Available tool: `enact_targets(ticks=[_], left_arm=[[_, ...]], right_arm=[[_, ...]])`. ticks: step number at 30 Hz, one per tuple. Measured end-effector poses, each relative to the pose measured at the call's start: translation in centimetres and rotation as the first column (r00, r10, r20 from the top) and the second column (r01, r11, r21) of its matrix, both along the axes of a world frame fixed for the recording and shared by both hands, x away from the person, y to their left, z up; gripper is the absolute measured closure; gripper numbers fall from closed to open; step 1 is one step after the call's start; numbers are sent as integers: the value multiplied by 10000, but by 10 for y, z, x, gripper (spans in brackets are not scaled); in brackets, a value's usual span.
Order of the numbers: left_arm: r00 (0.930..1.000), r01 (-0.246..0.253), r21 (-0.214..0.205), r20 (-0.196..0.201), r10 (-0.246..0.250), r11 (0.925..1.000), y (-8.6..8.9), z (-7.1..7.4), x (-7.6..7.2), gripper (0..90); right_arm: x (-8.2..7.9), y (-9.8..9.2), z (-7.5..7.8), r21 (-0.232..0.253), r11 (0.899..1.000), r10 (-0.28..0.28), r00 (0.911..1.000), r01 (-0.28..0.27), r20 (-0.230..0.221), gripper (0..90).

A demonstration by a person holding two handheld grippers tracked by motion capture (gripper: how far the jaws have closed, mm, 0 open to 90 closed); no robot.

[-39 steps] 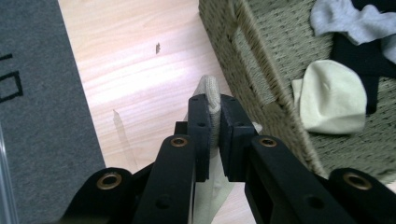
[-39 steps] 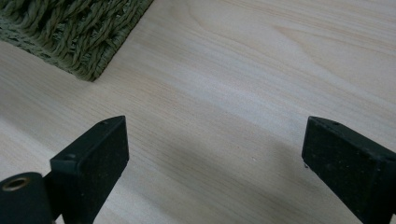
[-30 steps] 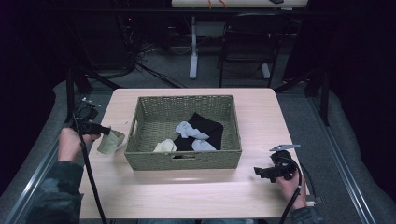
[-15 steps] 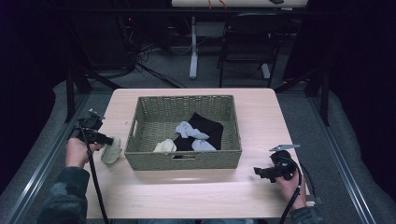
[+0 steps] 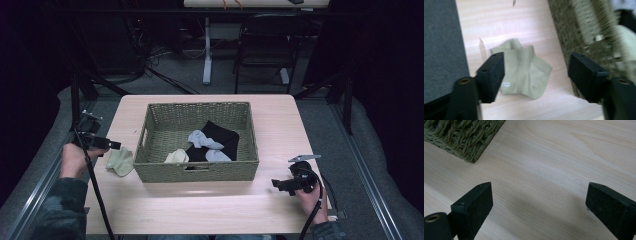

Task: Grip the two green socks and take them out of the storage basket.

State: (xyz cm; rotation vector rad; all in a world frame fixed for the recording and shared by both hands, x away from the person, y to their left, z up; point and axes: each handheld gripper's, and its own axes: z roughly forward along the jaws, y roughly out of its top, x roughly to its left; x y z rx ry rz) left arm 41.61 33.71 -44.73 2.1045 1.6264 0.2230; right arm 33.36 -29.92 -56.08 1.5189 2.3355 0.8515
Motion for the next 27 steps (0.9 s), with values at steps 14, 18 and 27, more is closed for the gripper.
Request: enact_targets(ticks=[14,18,27], left_arm=[[9853,728,274,1526,-762,9970,-36,75,-5,79],[9813,953,409,1642,-1008,9946,-51,81,-2,48],[9718,1746,586,1503,-1816,9829,-86,80,10,27]], right_arm=[[0,0,0,19,10000,15,10000,-15,9,68],[0,0,0,28,10000,25,10000,-25,24,68],[0,0,1,60,10000,16,10000,-16,18,68]])
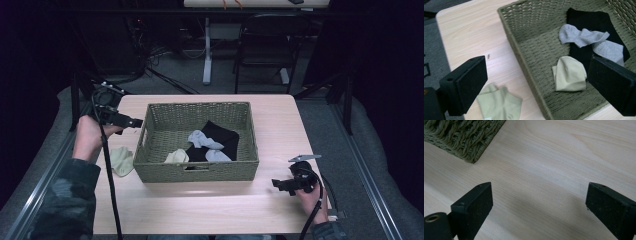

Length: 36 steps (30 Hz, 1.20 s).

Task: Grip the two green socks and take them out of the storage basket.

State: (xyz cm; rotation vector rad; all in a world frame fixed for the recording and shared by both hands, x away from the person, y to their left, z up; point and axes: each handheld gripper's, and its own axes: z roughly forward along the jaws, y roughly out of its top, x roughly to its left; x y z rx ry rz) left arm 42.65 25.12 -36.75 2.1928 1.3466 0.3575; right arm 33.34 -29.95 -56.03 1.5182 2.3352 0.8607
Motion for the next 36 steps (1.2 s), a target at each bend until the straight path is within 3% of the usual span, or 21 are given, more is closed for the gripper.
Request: enact_targets(ticks=[8,22,36], left_arm=[[9988,444,116,-190,-442,9989,-25,-11,11,25],[9929,956,221,-733,-937,9952,-54,-34,23,21],[9797,1331,341,-1556,-1262,9905,-79,-73,33,25]], right_arm=[[0,0,0,22,10000,-27,10000,27,26,68],[0,0,0,108,9999,-35,10000,35,45,68],[0,0,0,62,10000,-5,10000,5,16,68]])
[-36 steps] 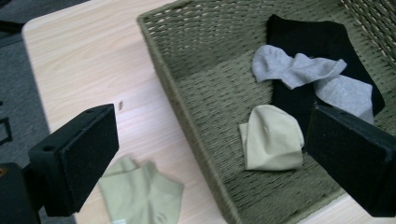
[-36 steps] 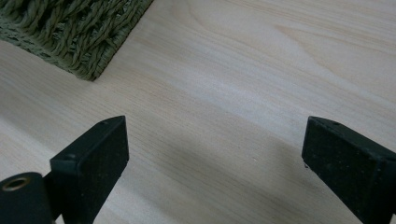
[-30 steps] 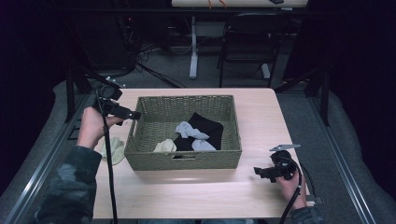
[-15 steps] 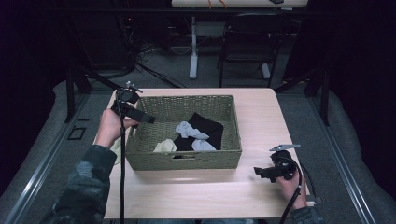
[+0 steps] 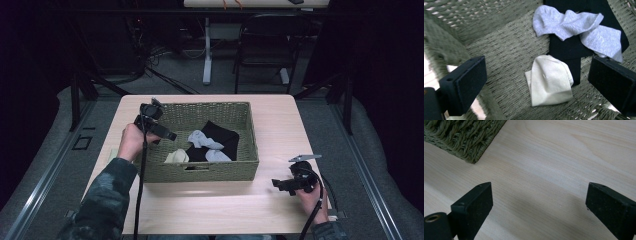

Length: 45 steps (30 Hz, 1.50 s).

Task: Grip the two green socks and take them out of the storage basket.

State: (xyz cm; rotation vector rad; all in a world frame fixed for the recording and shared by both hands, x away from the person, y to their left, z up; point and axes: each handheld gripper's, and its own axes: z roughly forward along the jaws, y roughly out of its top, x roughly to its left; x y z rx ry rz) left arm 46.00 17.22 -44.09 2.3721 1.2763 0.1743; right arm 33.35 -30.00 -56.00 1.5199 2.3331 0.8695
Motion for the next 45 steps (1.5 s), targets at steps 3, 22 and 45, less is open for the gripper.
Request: enact_targets(ticks=[3,22,45], left_arm=[[9999,91,7,-89,-91,10000,-4,-5,1,26],[9948,493,70,-893,-485,9988,-27,-46,13,73],[9706,1505,742,-2006,-1330,9858,-48,-76,25,318]], right_arm=[[0,0,0,14,10000,-3,10000,3,-1,68],[0,0,0,22,10000,37,10000,-37,-8,68],[0,0,0,80,10000,-2,10000,1,55,68]])
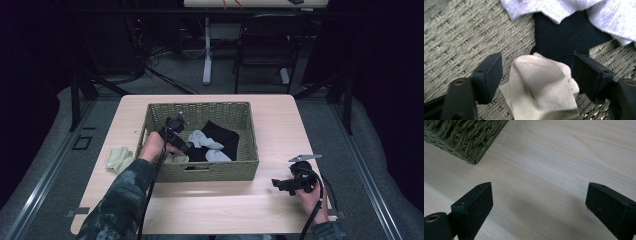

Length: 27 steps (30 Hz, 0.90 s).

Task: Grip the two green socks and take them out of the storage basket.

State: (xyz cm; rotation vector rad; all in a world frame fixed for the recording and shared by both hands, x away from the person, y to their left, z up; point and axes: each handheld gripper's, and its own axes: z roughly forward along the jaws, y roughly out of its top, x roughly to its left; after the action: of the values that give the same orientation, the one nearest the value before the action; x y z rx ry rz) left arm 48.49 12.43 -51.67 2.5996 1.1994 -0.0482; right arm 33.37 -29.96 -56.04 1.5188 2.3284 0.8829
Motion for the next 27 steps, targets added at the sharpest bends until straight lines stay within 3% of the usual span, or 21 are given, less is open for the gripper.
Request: enact_targets(ticks=[1,5,7,13,19,23,27], left_arm=[[9999,25,42,-109,-24,10000,-1,-2,0,318],[9989,188,188,-441,-179,9996,-3,-7,3,455],[9983,193,274,-563,-177,9994,-3,-9,4,557],[9984,72,312,-556,-55,9995,-1,-8,4,824],[9999,102,115,100,-103,9999,4,8,-1,846],[9967,109,-31,811,-106,9999,9,32,-7,846],[9936,137,-154,1125,-119,9998,14,46,-8,846]], right_arm=[[0,0,0,6,10000,3,10000,-3,2,68],[0,0,0,-7,10000,4,10000,-4,3,68],[0,-1,0,-9,10000,14,10000,-14,41,69],[0,-2,1,6,10000,-2,10000,2,67,69],[0,-2,1,4,10000,-10,10000,10,66,69],[0,-2,1,2,10000,-5,10000,5,63,69],[0,-1,1,-6,10000,-14,10000,14,60,69]])
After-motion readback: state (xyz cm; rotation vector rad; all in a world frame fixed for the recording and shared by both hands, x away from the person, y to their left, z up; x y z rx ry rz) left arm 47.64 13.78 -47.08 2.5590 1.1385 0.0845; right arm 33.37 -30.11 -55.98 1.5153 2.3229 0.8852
